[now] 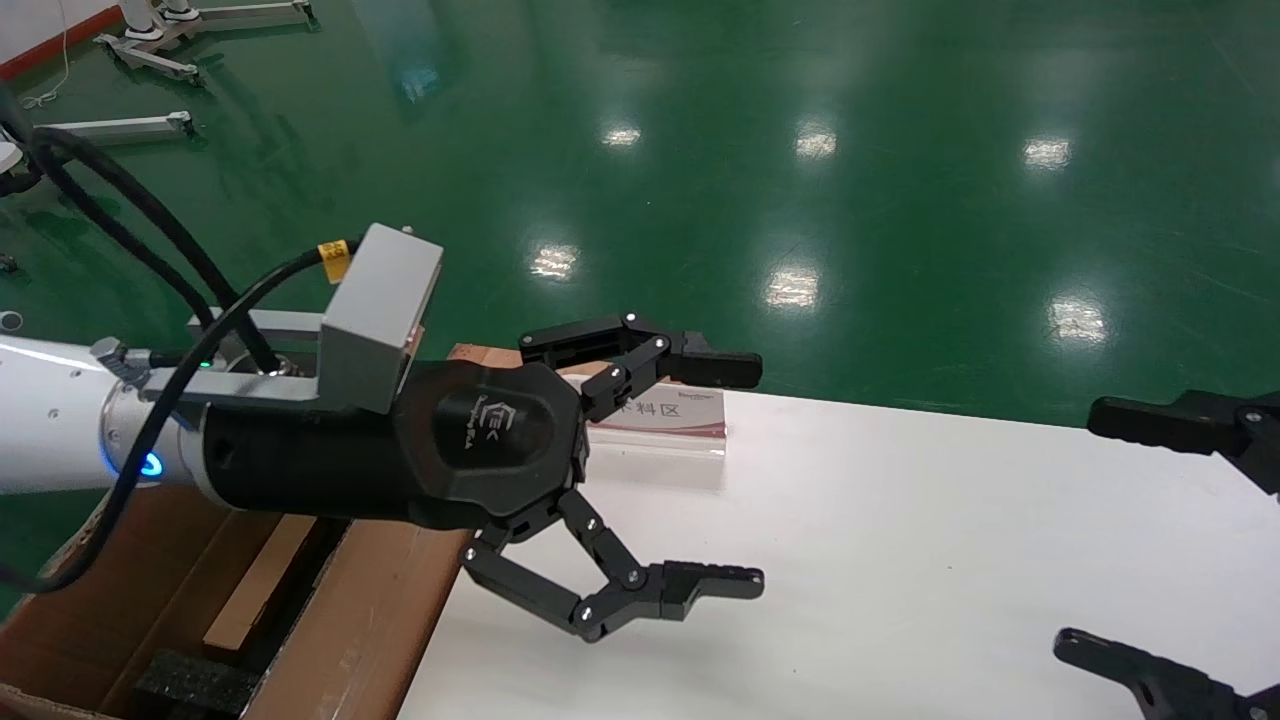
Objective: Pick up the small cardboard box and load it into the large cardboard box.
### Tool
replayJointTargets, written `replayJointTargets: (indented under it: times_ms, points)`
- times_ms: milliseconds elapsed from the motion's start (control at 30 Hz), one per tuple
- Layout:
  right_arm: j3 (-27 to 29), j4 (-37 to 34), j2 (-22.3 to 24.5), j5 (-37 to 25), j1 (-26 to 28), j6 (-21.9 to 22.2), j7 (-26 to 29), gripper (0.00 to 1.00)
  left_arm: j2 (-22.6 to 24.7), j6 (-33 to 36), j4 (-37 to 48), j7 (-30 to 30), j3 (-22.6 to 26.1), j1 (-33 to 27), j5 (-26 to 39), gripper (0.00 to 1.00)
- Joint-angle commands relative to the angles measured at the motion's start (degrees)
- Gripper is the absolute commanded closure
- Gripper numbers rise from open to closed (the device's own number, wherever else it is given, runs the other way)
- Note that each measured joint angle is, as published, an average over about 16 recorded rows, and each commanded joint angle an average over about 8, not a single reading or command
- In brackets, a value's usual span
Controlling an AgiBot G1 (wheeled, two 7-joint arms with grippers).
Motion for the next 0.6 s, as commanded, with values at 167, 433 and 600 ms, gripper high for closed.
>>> replayJointTargets:
  times_ms: [167,433,600]
  points:
    - [0.0,0.0,0.0,0.0,0.0,0.0,0.0,0.0,0.0,0.0,0.0,0.0,0.0,0.0,0.0,0.0]
    - [0.0,0.0,0.0,0.0,0.0,0.0,0.0,0.0,0.0,0.0,0.0,0.0,0.0,0.0,0.0,0.0]
    - [0.0,0.0,0.0,0.0,0.0,0.0,0.0,0.0,0.0,0.0,0.0,0.0,0.0,0.0,0.0,0.0]
